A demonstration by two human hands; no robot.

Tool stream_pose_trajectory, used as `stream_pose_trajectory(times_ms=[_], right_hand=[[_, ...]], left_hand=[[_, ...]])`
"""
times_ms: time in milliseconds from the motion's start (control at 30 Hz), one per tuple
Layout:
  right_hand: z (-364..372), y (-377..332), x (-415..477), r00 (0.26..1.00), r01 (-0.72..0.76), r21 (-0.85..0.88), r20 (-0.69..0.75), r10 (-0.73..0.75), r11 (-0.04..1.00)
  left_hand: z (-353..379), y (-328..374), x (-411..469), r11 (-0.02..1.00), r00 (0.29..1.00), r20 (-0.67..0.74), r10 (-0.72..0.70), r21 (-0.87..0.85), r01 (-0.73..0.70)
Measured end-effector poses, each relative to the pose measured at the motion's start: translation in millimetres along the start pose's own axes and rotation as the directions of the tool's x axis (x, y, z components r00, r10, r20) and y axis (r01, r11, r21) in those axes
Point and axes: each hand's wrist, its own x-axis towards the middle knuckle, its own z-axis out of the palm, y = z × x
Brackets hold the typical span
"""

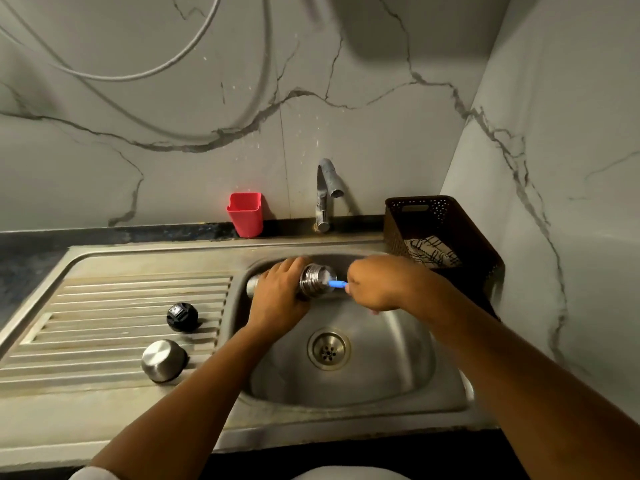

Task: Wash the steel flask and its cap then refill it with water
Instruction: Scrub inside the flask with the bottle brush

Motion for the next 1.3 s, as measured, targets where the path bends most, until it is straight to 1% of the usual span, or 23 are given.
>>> stream_pose_trajectory(times_ms=[33,67,100,133,167,200,233,267,300,333,367,467,533,600,733,767,833,967,1000,1100,1167,1200,1300], right_hand=[[6.9,1.4,2.6,0.998,-0.025,0.152,0.052,0.017,0.988],[14.1,3.1,5.0,0.998,-0.041,0.293,0.059,0.025,0.955],[20.4,5.4,7.3,0.999,-0.042,0.401,0.034,0.031,0.915],[25.5,8.2,8.9,0.999,-0.037,0.486,0.002,0.041,0.873],[29.9,11.0,9.9,0.999,-0.037,0.563,-0.012,0.053,0.825],[33.2,13.0,9.2,0.998,-0.042,0.644,-0.003,0.057,0.764],[35.3,14.3,7.7,0.999,-0.043,0.704,0.008,0.053,0.709],[37.4,14.4,6.4,0.999,-0.036,0.731,0.013,0.039,0.682],[39.7,13.6,4.9,0.999,-0.03,0.73,0.015,0.028,0.683],[41.9,11.7,3.7,1.0,-0.028,0.714,0.013,0.026,0.699],[44.6,9.2,3.6,0.999,-0.026,0.707,0.005,0.031,0.707],[49.8,-1.5,3.8,1.0,-0.024,0.779,0.011,0.025,0.627],[51.8,-9.9,2.7,1.0,-0.005,0.832,-0.001,0.01,0.555],[53.9,-16.3,0.5,0.999,0.03,0.841,-0.045,0.014,0.54],[51.7,-15.3,-14.0,0.959,0.229,0.644,-0.279,-0.054,0.73],[48.3,-12.8,-19.2,0.948,0.258,0.604,-0.31,-0.077,0.754],[43.8,-7.5,-25.3,0.931,0.274,0.514,-0.353,-0.091,0.813],[44.5,-19.7,-18.8,0.904,0.209,0.3,-0.421,-0.067,0.931],[46.0,-24.8,-15.3,0.9,0.192,0.254,-0.43,-0.067,0.948],[45.7,-28.7,-18.9,0.876,0.166,0.113,-0.473,-0.094,0.98],[44.4,-21.2,-28.7,0.842,0.204,0.016,-0.513,-0.167,0.979],[44.4,-19.3,-33.8,0.826,0.221,-0.031,-0.525,-0.204,0.975],[43.2,-21.9,-34.8,0.838,0.181,-0.138,-0.497,-0.226,0.974]], left_hand=[[3.1,1.1,-0.4,1.0,0.999,-0.036,0.002,0.009,-0.002],[4.3,5.0,-0.3,1.0,0.996,-0.081,-0.028,0.006,0.028],[10.1,3.6,0.5,0.993,0.984,-0.135,-0.115,-0.056,0.108],[12.4,4.8,0.3,0.955,0.952,-0.165,-0.259,-0.189,0.227],[15.8,2.2,1.8,0.844,0.893,-0.124,-0.432,-0.403,0.353],[14.8,2.0,4.4,0.634,0.818,-0.015,-0.575,-0.64,0.434],[13.0,1.0,9.2,0.333,0.74,0.141,-0.657,-0.826,0.454],[9.2,1.7,14.6,0.008,0.665,0.341,-0.665,-0.887,0.462],[3.2,3.4,20.7,-0.242,0.614,0.491,-0.618,-0.862,0.446],[-2.4,5.1,25.6,-0.377,0.571,0.577,-0.584,-0.816,0.439],[-5.1,5.2,29.7,-0.434,0.54,0.613,-0.577,-0.79,0.434],[-0.9,-0.9,39.3,-0.49,0.492,0.629,-0.602,-0.778,0.394],[14.3,-17.7,50.4,-0.475,0.429,0.63,-0.647,-0.774,0.419],[9.4,-15.6,55.0,-0.434,0.432,0.608,-0.666,-0.787,0.439],[-15.6,-6.0,58.8,-0.34,0.452,0.514,-0.729,-0.845,0.413],[-14.9,-15.0,62.8,-0.344,0.453,0.488,-0.746,-0.865,0.365],[-12.0,-27.9,69.6,-0.331,0.441,0.444,-0.78,-0.891,0.312],[-20.7,3.1,65.5,-0.321,0.389,0.4,-0.83,-0.913,0.252],[-15.8,8.0,65.9,-0.312,0.379,0.401,-0.834,-0.909,0.275],[-16.8,10.3,64.9,-0.346,0.44,0.453,-0.776,-0.888,0.303],[-22.7,-0.4,65.8,-0.35,0.419,0.457,-0.785,-0.884,0.309],[-23.9,-6.8,66.4,-0.336,0.389,0.43,-0.814,-0.897,0.289],[-26.2,-0.5,62.7,-0.312,0.327,0.395,-0.859,-0.909,0.277]])
